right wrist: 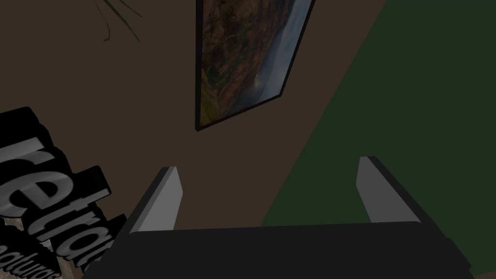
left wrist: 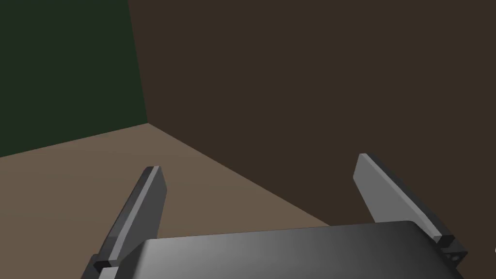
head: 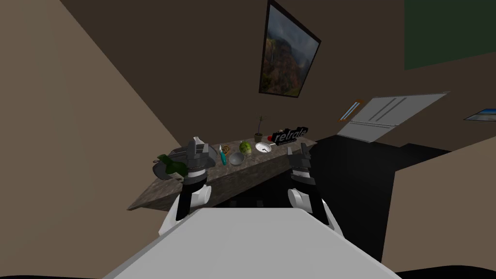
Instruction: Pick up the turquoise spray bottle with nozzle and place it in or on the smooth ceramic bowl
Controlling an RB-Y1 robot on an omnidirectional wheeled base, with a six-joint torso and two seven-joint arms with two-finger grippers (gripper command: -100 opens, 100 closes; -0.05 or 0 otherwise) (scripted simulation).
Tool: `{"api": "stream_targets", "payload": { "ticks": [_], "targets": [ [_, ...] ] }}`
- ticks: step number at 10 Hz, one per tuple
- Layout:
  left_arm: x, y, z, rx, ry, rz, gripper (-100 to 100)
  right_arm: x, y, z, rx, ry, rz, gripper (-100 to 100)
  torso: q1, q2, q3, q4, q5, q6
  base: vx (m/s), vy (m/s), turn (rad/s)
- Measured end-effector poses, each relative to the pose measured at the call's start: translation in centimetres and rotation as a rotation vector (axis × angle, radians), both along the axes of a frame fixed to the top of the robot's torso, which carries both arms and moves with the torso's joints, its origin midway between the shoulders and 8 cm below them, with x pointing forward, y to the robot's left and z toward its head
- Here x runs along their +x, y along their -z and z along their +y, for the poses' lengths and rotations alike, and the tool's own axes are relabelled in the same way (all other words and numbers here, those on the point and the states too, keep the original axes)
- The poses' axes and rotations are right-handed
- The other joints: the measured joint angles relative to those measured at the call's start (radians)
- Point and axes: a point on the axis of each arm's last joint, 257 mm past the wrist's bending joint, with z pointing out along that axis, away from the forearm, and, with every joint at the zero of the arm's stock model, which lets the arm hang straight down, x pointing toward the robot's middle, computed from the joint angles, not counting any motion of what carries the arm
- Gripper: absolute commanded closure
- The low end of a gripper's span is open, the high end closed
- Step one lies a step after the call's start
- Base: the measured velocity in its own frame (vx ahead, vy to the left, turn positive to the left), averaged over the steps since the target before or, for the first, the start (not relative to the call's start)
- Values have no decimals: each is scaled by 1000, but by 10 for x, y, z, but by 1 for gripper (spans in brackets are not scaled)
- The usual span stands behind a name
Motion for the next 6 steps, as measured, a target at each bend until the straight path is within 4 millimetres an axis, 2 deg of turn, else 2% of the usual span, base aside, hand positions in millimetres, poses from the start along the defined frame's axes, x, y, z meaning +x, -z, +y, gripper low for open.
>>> {"api": "stream_targets", "payload": {
  "ticks": [3, 6],
  "targets": [
    [7, 13, 3, 76, -2, 42, -100, 0, 0, 0, 0, 0, 0, 0, -2, 7, 4, 1, 0, 0, -109, -37, 33],
    [16, 34, 12, 168, -28, 112, -100, 0, 0, 0, 0, 0, 0, 0, -5, 10, 6, 2, -1, 0, -139, -78, 40]
  ]
}}
